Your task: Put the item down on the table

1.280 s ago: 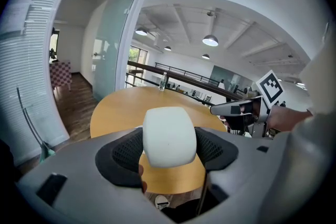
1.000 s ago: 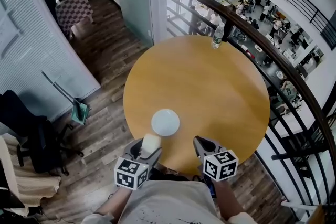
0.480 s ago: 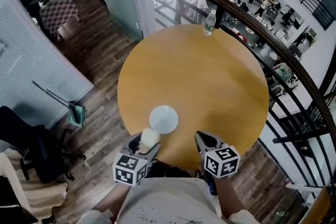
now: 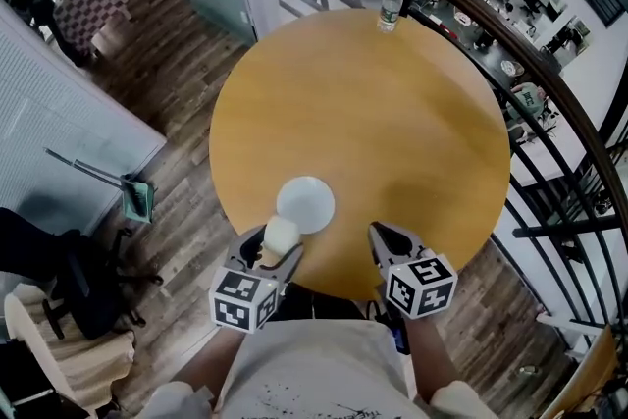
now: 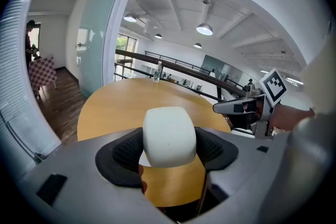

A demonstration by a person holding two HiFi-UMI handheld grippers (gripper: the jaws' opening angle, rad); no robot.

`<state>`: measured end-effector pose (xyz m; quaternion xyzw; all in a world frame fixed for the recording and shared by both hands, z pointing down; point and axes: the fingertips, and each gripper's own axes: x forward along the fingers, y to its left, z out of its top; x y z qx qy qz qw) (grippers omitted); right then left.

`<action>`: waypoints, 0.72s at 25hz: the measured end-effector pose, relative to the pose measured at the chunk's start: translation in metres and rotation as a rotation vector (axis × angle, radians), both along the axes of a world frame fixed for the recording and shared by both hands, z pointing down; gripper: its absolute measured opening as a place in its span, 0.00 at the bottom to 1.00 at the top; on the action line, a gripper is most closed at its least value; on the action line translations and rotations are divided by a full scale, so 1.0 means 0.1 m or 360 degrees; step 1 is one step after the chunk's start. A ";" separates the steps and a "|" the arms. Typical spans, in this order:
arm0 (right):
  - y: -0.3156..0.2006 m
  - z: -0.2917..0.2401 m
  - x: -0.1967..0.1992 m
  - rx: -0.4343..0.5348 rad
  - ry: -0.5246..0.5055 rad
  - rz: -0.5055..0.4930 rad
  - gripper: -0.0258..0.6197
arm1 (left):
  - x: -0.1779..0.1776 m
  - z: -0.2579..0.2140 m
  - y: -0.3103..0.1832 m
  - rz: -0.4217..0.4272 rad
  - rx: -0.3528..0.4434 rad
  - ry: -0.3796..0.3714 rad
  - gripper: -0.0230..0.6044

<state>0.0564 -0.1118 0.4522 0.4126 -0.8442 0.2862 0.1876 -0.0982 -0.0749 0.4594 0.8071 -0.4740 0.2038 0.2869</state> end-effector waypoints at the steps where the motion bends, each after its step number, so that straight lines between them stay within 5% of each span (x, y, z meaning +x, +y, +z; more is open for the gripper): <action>1: -0.02 0.01 -0.01 0.0000 0.0003 0.0005 0.08 | 0.00 0.02 -0.02 0.0006 -0.0004 0.0000 0.55; 18: -0.14 0.24 -0.04 -0.0063 -0.0006 0.0067 0.08 | 0.02 0.42 -0.29 0.0095 -0.0086 -0.0059 0.55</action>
